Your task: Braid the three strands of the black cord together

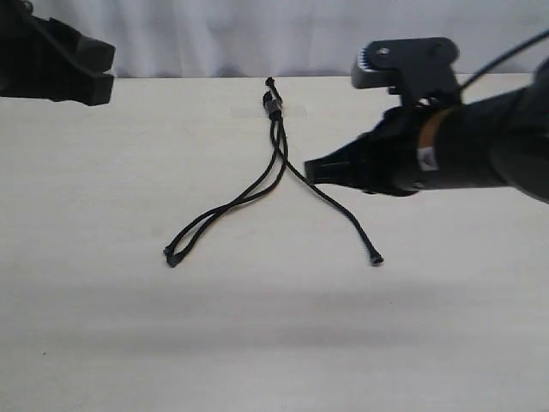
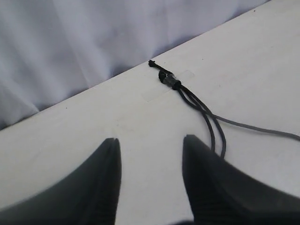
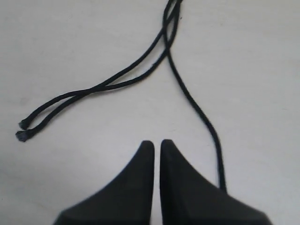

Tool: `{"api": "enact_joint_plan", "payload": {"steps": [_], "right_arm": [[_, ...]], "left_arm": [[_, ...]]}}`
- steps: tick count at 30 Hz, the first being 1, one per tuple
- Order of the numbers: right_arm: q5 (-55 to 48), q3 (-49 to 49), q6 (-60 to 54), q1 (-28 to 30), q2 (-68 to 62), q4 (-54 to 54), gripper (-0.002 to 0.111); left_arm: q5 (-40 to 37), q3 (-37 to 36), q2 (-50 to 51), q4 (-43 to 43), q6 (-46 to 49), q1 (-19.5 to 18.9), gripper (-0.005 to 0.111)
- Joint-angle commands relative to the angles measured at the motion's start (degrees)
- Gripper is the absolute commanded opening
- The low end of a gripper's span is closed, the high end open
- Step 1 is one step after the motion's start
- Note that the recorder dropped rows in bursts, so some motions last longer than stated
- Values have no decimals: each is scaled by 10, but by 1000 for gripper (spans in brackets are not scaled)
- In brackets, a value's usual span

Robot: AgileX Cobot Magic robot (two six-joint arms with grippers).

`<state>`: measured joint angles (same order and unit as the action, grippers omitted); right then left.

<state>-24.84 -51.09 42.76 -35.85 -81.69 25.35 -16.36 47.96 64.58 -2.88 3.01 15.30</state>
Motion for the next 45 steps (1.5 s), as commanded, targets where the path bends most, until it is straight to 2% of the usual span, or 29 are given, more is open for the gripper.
{"api": "enact_joint_plan", "payload": {"steps": [1, 5, 9, 13, 17, 26, 45], "right_arm": [[-47, -97, -31, -50, -101, -20, 4], [-107, -186, -31, -77, -191, -20, 6], [-151, -263, -31, -95, -270, -24, 20], [-158, -338, -31, -102, -346, -59, 34], [-173, -400, -55, -102, -403, -86, 40], [-203, -467, -93, -102, -465, -142, 40], [-139, -468, -90, -102, -508, -144, 40]], "left_arm": [[17, -37, -40, 13, -2, -9, 24], [34, -62, -46, 13, -2, -9, 1], [50, -76, -46, 17, -3, -27, 0], [52, -78, -46, 29, -4, -76, 0], [48, -78, -46, 39, -4, -113, 0], [49, -78, -46, 39, -4, -116, 0], [47, -78, -46, 41, -4, -116, 0]]}}
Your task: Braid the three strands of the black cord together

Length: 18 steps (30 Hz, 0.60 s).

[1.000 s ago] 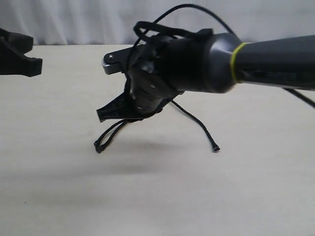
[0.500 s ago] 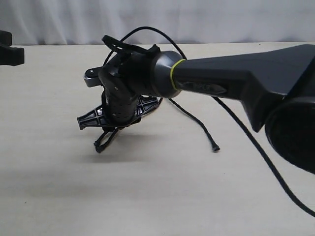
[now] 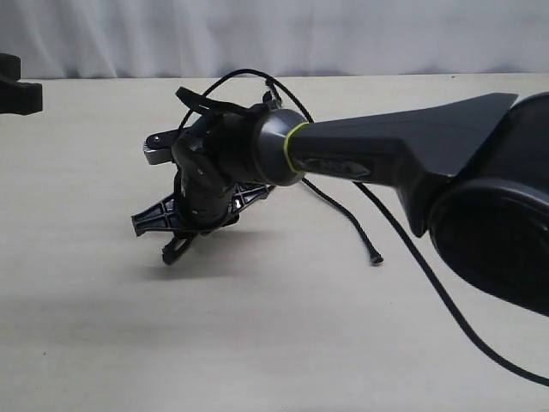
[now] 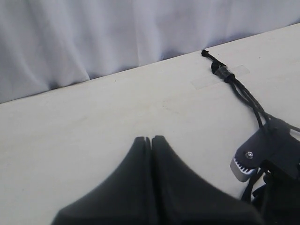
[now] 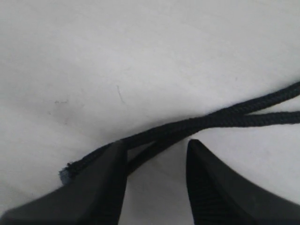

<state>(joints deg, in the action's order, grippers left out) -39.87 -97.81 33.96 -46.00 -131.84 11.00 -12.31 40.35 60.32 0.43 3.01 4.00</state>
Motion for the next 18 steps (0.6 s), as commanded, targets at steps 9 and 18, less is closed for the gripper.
{"api": "enact_joint_plan", "payload": {"steps": [9, 18], "right_arm": [[-68, -6, -15, 0, -18, 13, 39], [-251, -8, -58, 0, -13, 53, 4]], "left_arm": [[6, -2, -3, 7, -4, -3, 0], [7, -2, -3, 6, -4, -3, 0]]}}
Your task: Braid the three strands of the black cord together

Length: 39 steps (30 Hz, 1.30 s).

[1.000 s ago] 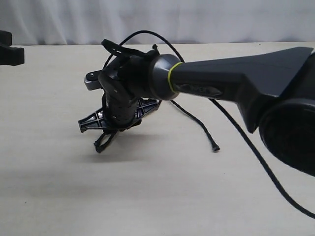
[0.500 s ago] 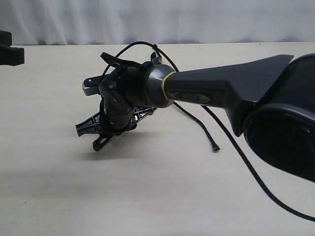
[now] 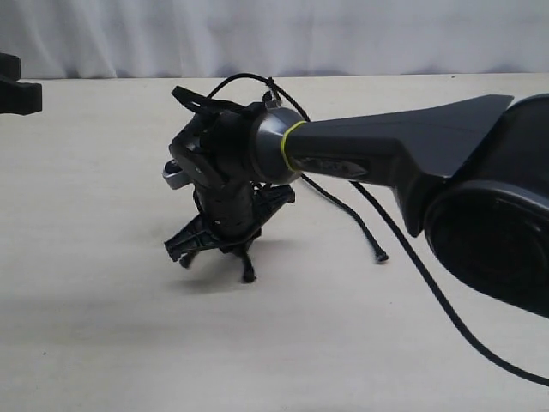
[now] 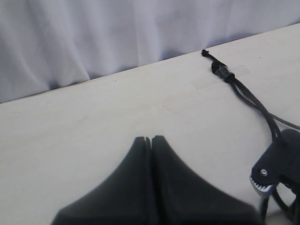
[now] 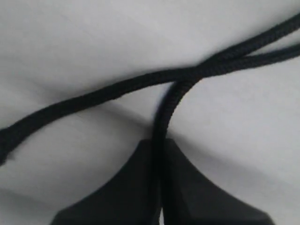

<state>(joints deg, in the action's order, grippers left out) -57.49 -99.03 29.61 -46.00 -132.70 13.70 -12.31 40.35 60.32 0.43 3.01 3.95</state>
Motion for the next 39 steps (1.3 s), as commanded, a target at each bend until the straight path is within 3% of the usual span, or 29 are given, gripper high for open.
{"api": "enact_joint_plan", "payload": {"steps": [1, 8, 15, 22, 29, 39], "right_arm": [[-86, 4, -19, 1, -1, 27, 4], [-125, 4, -35, 27, 56, 87, 4], [-125, 8, -146, 73, 72, 146, 4], [-27, 39, -158, 133, 57, 176, 4], [6, 40, -168, 169, 31, 224, 4], [-55, 59, -221, 188, 0, 116, 4]], "left_arm": [[7, -2, -3, 6, -4, -2, 0], [7, -2, -3, 6, -3, -2, 0], [2, -2, -3, 6, -3, -2, 0], [2, -2, -3, 7, -3, -2, 0], [-1, -2, -3, 9, -3, -2, 0], [1, -2, -2, 9, -3, -2, 0]]}}
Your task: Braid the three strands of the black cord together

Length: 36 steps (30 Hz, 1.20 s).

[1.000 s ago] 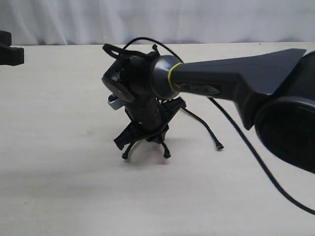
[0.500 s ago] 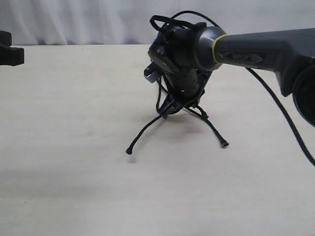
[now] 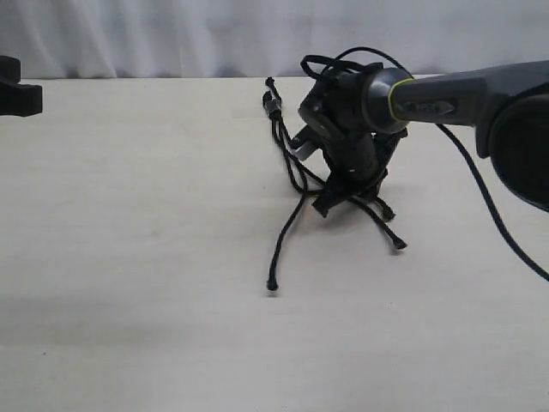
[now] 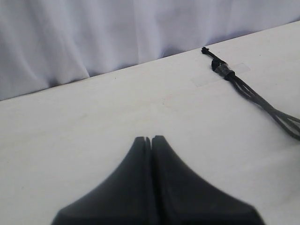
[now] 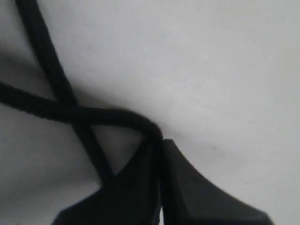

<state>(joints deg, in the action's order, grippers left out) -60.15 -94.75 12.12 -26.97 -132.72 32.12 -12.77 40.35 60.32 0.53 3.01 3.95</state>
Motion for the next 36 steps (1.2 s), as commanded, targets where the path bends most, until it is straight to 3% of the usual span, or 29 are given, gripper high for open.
{"api": "enact_joint_plan", "payload": {"steps": [1, 8, 13, 28, 31, 36], "right_arm": [[-31, 21, -75, -5, 2, -104, 4], [-35, 35, -252, -76, 7, -333, 4], [-29, 35, -258, -102, 34, -267, 4], [-41, 35, -154, -65, 68, -188, 6], [-40, 35, -158, -65, 68, -179, 16], [-38, 35, -139, -65, 68, -178, 48]], "left_arm": [[5, -2, -2, 8, -3, -2, 0], [5, -2, -2, 8, -3, -2, 0], [5, -2, -2, 8, -3, -2, 0], [5, -2, -2, 8, -3, -2, 0], [5, -2, -2, 8, -3, -2, 0], [5, -2, -2, 8, -3, -2, 0]]}}
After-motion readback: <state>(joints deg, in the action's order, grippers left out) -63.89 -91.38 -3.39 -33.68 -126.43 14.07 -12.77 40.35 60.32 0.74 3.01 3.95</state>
